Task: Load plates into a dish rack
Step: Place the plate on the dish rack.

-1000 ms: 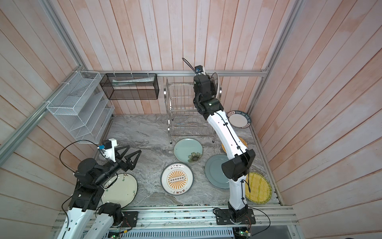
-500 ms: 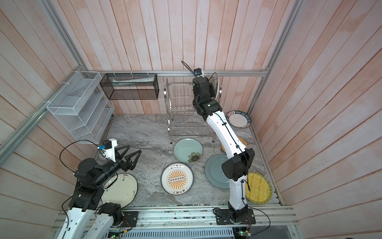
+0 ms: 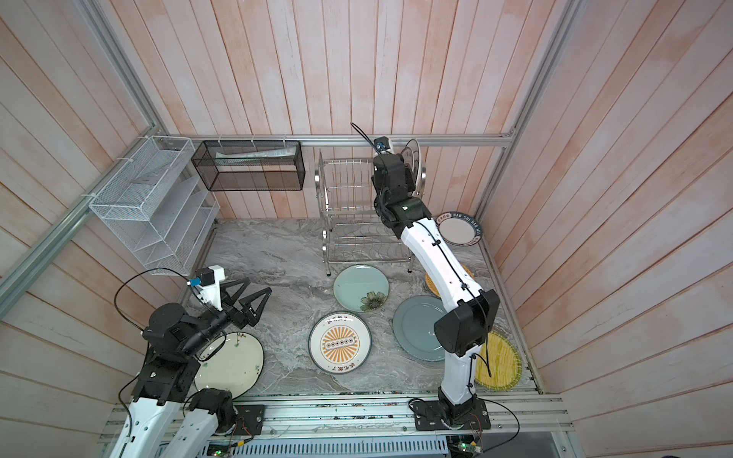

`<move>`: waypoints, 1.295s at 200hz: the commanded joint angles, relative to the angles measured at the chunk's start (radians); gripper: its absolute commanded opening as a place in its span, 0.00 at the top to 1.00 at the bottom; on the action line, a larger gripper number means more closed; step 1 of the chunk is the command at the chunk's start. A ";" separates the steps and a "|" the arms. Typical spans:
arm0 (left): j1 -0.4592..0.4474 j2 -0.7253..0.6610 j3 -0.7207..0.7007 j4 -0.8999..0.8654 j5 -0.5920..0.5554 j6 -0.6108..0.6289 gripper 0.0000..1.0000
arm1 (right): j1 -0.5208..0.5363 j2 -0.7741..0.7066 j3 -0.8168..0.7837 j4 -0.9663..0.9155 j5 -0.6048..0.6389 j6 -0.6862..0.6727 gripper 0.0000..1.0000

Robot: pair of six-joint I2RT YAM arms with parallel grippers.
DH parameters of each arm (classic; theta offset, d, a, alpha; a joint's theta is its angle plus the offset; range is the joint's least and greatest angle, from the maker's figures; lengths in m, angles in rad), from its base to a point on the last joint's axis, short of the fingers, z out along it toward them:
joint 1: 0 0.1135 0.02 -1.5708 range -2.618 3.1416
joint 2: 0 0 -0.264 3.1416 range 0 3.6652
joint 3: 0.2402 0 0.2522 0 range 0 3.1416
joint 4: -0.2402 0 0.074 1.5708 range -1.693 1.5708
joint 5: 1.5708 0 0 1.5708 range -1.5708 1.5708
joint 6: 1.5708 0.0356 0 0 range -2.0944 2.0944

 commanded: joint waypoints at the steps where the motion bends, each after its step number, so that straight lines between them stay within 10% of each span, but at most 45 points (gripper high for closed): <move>1: 0.002 -0.002 -0.016 0.022 0.023 0.001 0.00 | 0.008 -0.049 0.000 0.031 -0.026 0.017 1.00; 259: 0.002 -0.001 -0.016 0.023 0.026 -0.002 0.00 | -0.035 -0.071 -0.021 0.004 -0.078 0.071 0.69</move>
